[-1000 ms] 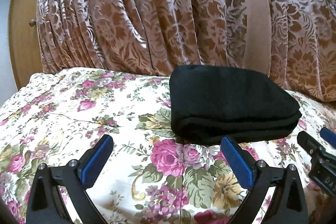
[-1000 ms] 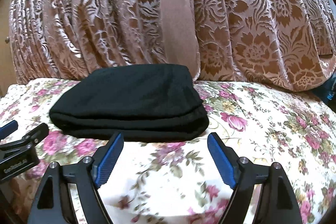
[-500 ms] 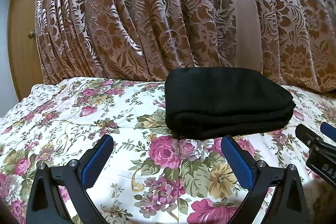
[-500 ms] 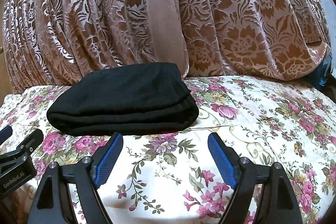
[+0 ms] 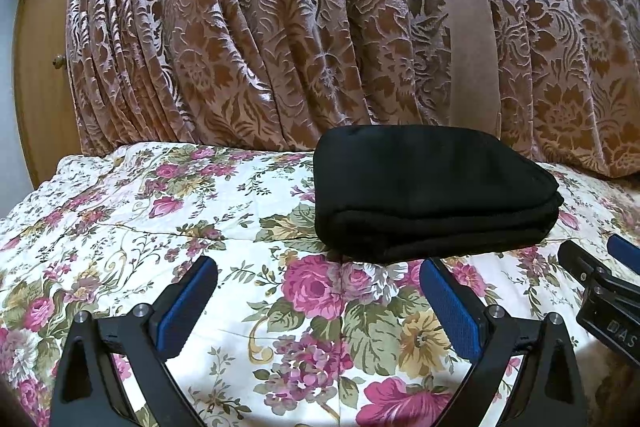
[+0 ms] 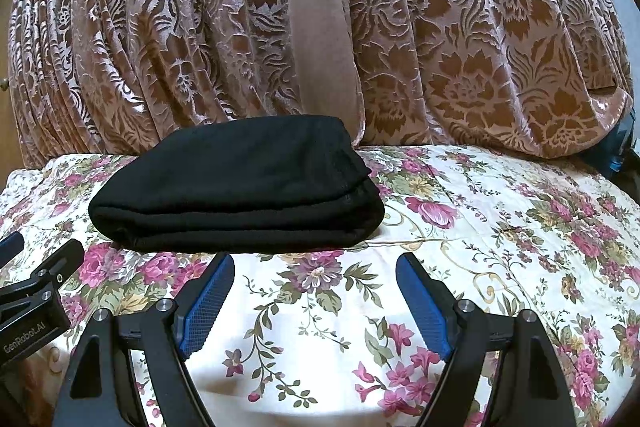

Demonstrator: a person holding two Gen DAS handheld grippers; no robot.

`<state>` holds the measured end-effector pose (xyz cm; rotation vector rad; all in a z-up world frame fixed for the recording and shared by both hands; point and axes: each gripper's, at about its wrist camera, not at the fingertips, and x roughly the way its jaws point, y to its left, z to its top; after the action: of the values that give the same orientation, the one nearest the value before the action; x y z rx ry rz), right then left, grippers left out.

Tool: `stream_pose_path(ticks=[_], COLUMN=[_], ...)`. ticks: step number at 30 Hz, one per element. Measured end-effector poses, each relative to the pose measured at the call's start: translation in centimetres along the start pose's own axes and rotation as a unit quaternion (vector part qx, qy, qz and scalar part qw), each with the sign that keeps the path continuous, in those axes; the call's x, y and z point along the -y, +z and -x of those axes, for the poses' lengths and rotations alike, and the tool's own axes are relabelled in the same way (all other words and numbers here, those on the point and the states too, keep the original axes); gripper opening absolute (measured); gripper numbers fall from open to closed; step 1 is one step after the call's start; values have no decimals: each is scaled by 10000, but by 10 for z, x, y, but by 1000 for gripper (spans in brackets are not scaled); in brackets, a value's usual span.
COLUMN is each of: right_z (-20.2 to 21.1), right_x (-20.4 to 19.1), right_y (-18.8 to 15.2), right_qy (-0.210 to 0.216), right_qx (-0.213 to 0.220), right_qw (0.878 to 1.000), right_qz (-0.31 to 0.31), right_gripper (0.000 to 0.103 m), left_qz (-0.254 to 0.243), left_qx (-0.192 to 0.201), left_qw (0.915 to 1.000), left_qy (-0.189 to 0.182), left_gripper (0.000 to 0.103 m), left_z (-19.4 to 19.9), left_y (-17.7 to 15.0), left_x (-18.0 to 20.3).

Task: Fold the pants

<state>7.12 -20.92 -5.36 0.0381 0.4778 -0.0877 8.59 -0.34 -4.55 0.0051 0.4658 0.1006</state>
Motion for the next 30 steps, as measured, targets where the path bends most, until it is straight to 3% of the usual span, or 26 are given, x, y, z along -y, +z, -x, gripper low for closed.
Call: stream_pose_path(ticks=[30], right_z=[-3], right_x=[2], right_y=[-2], right_qy=[-7], right_qx=[-95], right_qw=[9999], right_qz=[-116], right_gripper=[84], left_qz=[109], left_qx=[-134], left_qw=[9998], left_qy=[-82], left_gripper=[101], left_z=[-4], left_y=[-1], left_x=[-3])
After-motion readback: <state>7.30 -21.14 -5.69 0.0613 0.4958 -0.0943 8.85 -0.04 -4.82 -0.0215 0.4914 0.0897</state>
